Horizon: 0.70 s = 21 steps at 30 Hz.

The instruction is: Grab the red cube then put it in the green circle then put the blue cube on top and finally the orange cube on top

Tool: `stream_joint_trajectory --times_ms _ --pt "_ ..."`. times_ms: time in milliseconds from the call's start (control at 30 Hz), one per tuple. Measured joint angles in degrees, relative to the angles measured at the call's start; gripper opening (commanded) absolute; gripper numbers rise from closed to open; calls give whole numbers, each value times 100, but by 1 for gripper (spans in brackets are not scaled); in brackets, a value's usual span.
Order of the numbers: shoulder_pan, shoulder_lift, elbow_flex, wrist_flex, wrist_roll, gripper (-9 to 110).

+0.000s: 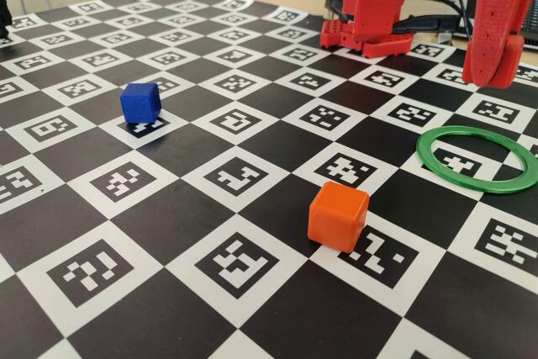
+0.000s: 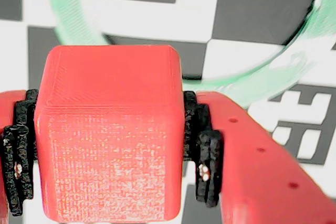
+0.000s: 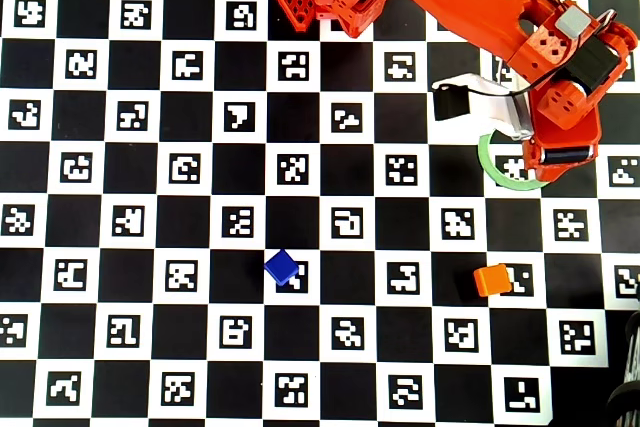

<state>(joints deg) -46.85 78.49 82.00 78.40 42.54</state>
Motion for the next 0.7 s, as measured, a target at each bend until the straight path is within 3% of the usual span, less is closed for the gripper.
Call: stream_joint_trajectory --times_ms 700 --pt "-149 0 1239 -1397 132 4"
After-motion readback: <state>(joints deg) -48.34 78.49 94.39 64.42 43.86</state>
